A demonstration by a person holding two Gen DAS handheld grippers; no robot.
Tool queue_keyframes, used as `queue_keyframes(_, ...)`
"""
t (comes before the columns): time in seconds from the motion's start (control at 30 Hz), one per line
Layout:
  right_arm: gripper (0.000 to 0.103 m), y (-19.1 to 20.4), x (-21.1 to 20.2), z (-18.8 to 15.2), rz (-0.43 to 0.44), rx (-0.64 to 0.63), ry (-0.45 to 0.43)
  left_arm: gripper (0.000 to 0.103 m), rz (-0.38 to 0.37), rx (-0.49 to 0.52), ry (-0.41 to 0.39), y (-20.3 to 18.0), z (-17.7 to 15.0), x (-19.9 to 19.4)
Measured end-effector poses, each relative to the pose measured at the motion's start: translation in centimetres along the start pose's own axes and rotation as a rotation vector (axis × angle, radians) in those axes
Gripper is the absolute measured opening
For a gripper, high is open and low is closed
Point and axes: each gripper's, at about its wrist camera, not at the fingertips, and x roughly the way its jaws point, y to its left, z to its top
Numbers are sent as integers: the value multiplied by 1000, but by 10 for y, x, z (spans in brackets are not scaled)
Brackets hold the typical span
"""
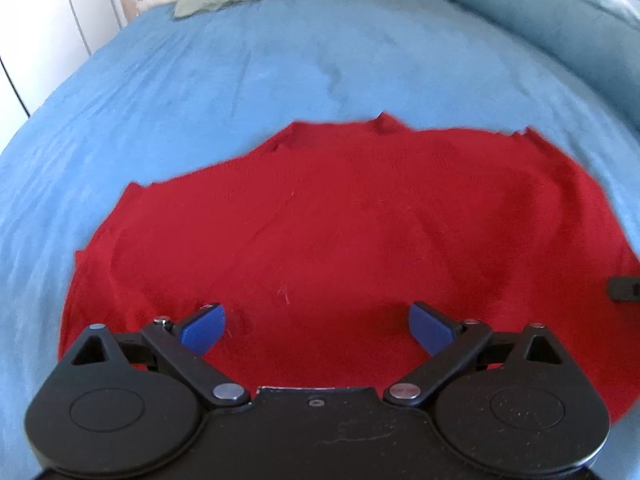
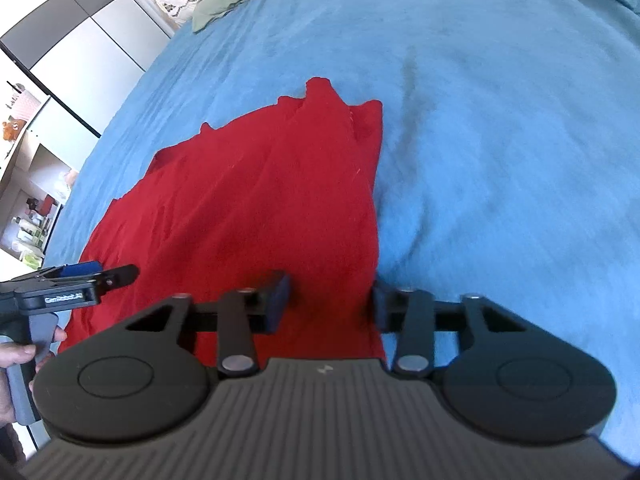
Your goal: Fold small clothes
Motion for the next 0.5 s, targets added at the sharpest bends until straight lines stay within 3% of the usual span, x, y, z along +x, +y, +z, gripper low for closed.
queue_keyframes(0.1, 34, 3, -5, 4, -10, 49, 20, 103, 4, -25, 50, 4, 1, 17)
queue_keyframes(0.2, 31, 14, -10, 13, -26, 85, 33, 103, 11, -26, 82, 2, 7, 25)
queue_keyframes(0.3, 30, 40, -24, 30, 14, 117, 11, 103, -17, -47, 124, 9, 16, 23)
queue_keyframes(0.37, 29, 71, -36, 45, 67, 99, -12, 98, -39, -59, 127, 22, 19, 12)
queue_keyframes(0.5, 28, 163, -36, 66, 171, -47, -9, 97, -19, -59, 72, 65, 11, -25)
